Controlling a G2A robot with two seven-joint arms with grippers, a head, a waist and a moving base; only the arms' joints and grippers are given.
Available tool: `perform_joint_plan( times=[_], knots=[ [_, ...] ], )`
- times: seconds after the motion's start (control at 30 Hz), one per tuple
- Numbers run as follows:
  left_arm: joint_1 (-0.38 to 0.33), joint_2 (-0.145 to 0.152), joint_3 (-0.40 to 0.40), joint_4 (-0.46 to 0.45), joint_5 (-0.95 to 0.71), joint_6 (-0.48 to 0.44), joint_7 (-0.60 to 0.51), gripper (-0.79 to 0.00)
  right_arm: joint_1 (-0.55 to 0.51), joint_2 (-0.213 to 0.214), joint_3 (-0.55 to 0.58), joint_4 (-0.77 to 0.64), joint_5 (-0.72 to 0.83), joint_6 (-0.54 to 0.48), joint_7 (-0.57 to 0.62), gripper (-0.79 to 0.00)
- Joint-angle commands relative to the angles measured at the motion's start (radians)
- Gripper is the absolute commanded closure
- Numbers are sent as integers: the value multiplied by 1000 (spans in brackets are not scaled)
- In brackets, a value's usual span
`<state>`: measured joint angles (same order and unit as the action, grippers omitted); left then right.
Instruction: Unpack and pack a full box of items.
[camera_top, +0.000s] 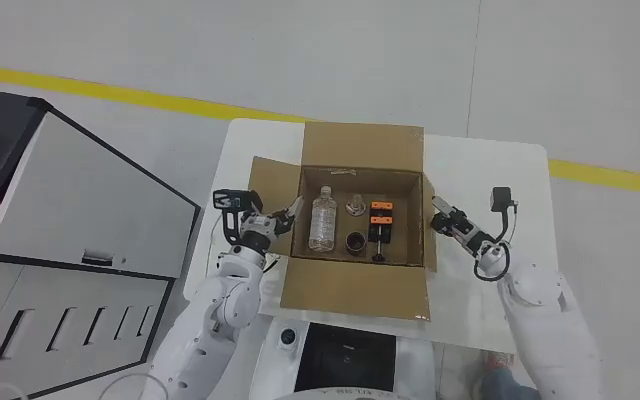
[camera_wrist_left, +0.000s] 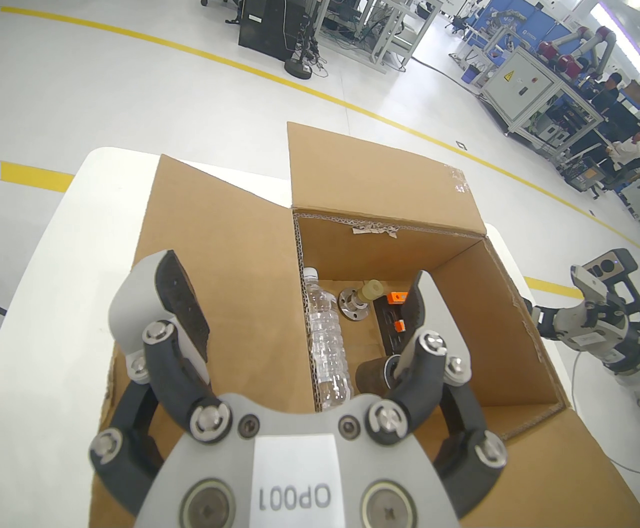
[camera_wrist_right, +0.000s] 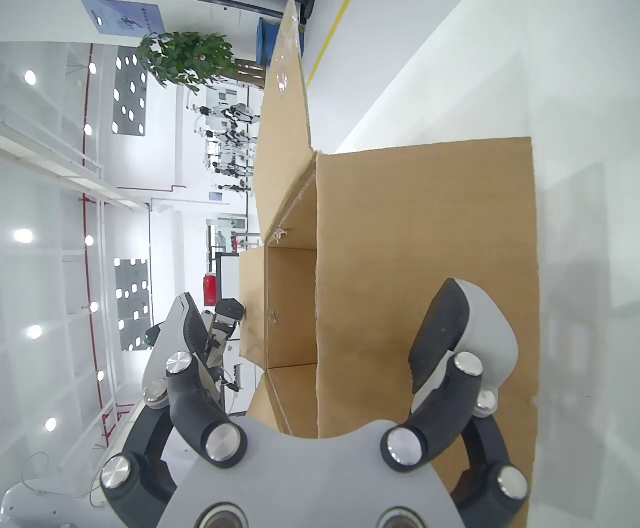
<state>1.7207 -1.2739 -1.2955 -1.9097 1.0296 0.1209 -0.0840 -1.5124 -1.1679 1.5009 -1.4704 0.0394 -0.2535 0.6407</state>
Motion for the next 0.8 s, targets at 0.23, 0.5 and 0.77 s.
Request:
perform_joint_plan(
  times=[0.23,0.5,0.77],
  knots=[
    [-2,-2,-7,0,-38,-20,6,-785,6,5,8,-50,4,-5,3,-785],
    [30,-7,-29,-58,-63,-22,172,-785,-58,28,99,-404,-71,109,87,-785],
    [70,-7,-61,-78,-111,-83,240,-785,51,39,55,-644,-146,258,196,-785]
  ],
)
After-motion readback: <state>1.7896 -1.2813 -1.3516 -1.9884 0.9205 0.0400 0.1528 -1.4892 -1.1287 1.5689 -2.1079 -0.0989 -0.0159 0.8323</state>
